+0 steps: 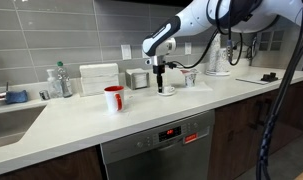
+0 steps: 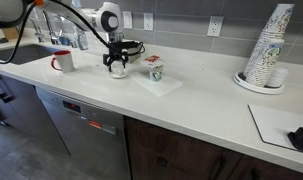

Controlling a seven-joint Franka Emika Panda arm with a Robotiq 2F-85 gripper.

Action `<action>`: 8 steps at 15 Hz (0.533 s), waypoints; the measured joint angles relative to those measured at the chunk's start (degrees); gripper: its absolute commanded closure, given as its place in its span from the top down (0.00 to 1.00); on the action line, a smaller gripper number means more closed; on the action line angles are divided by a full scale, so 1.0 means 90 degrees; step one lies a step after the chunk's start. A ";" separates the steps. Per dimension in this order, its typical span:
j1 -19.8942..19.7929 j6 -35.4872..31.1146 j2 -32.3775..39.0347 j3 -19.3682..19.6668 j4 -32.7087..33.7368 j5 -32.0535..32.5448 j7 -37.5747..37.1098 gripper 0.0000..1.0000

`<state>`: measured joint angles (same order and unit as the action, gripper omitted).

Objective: Move the plate with the tea cup to the right a bit

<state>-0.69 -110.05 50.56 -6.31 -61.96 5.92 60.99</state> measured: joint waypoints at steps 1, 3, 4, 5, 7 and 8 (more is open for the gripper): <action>-0.0028 -0.0043 -0.0046 0.0000 -0.0083 0.0000 0.0010 1.00; -0.0065 -0.0141 -0.0138 0.0000 -0.0247 -0.0004 0.0013 1.00; -0.0073 -0.0189 -0.0184 -0.0001 -0.0322 -0.0012 0.0013 1.00; -0.0076 -0.0258 -0.0221 -0.0005 -0.0383 -0.0024 0.0013 1.00; -0.0075 -0.0396 -0.0316 -0.0027 -0.0500 -0.0058 0.0012 1.00; -0.0073 -0.0432 -0.0361 -0.0048 -0.0531 -0.0074 0.0004 1.00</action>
<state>-1.34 -113.94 47.31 -6.74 -66.73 5.25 61.03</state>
